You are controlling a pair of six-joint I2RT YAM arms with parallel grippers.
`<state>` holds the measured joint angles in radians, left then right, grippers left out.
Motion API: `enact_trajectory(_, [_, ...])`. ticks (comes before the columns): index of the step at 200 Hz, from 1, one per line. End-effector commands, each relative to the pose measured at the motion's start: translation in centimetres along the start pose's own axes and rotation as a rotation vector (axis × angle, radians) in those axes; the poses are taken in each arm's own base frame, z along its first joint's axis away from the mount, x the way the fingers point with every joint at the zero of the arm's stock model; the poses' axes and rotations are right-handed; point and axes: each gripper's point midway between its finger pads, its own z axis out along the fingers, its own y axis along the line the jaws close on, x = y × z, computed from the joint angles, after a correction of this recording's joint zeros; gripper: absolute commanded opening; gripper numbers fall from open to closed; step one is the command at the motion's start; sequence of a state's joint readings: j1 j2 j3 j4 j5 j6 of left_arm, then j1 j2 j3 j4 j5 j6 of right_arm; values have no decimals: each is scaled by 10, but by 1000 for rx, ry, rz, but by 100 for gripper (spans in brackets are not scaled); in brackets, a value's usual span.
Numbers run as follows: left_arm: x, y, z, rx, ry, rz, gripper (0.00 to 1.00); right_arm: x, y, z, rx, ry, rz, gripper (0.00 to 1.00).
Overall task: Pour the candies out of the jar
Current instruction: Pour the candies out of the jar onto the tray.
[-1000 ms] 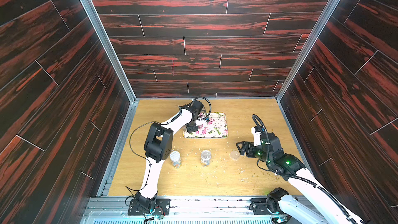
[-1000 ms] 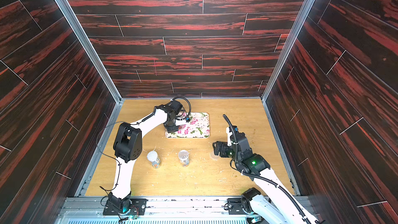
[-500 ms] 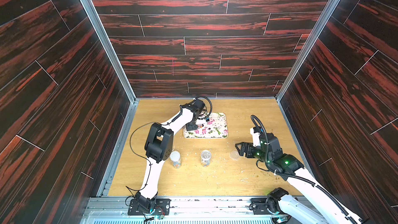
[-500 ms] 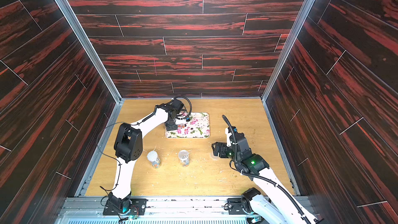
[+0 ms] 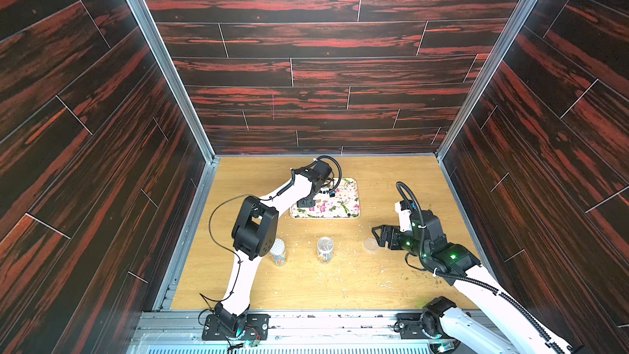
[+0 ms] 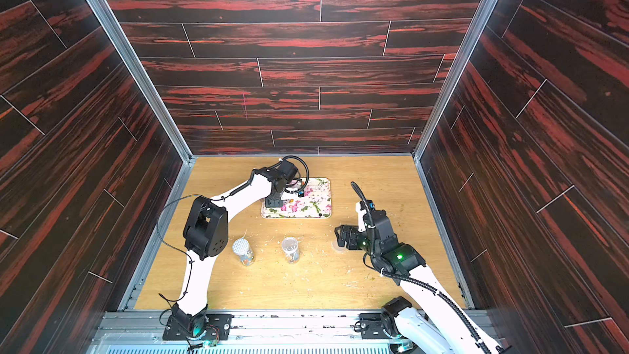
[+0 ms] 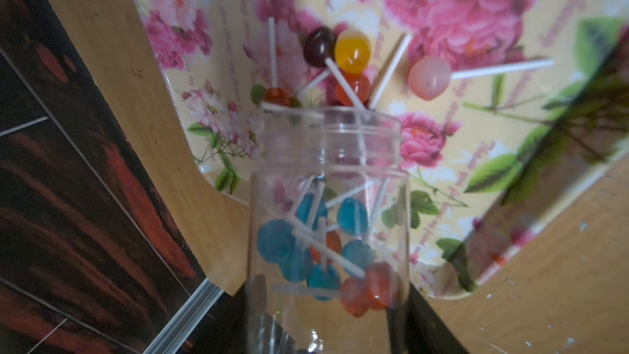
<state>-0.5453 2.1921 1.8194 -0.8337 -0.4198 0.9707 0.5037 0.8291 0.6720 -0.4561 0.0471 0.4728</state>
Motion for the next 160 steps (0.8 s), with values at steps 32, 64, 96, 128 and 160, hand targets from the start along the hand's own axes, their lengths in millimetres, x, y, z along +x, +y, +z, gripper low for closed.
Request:
enact_trajectory(32, [19, 8, -23, -86, 37, 68, 39, 6, 2, -3, -19, 29, -16, 91])
enact_trajectory(64, [18, 14, -26, -103, 37, 69, 39, 6, 2, -7, -23, 19, -9, 91])
enact_trajectory(96, [18, 19, -32, -125, 43, 78, 39, 7, 0, -10, -16, 13, -5, 91])
enact_trajectory(128, [18, 22, -35, -147, 50, 87, 39, 7, 0, -10, -14, 17, -4, 91])
enact_trajectory(160, [15, 27, -42, -169, 49, 99, 38, 8, -1, -12, -6, 18, -6, 91])
